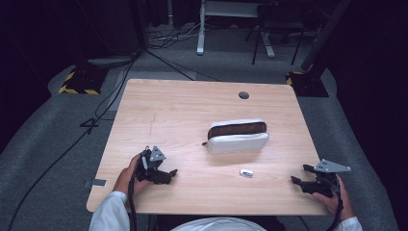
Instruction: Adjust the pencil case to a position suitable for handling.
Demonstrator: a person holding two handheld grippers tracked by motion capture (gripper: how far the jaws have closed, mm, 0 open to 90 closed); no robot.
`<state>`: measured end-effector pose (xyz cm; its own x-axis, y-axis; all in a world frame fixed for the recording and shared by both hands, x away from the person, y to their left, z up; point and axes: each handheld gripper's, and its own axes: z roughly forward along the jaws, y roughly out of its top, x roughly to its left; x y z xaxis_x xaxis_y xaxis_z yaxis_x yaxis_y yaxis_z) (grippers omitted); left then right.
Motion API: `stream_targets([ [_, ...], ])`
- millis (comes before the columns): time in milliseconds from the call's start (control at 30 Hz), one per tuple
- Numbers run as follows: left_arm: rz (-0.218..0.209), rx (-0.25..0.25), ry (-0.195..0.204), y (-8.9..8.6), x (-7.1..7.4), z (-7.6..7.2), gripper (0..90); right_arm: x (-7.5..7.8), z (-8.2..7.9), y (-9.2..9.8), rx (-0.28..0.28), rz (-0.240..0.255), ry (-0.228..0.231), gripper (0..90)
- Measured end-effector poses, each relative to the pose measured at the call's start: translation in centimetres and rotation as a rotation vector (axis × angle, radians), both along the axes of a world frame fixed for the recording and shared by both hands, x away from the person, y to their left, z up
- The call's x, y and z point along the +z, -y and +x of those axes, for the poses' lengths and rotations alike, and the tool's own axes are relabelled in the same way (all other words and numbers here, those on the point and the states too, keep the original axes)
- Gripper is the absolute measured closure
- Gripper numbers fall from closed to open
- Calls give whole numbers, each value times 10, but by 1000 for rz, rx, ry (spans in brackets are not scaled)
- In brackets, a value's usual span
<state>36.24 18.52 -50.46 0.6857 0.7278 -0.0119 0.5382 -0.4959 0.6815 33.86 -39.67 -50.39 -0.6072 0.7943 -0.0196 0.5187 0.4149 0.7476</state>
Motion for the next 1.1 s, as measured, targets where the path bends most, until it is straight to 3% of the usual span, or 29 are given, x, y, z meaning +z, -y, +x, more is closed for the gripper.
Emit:
stream_targets([
  [500,-1,-5,-1,1,0,-3,100,2,4,-14,119,-15,-21,260],
  [600,2,-38,-2,2,0,-5,93,5,9,-40,218,-34,-47,271],
  [733,-5,-55,-10,5,0,-6,89,5,15,-63,293,-34,-41,271],
  [767,1,-57,-11,6,0,-6,76,5,18,-77,325,-31,-41,272],
  [867,-2,-74,-12,11,0,-6,76,5,22,-91,361,-29,-38,298],
  [900,0,-78,-11,12,0,-6,76,5,25,-104,395,-29,-38,310],
  [1100,2,-118,-7,22,0,-1,82,3,30,-134,452,-12,-24,368],
])
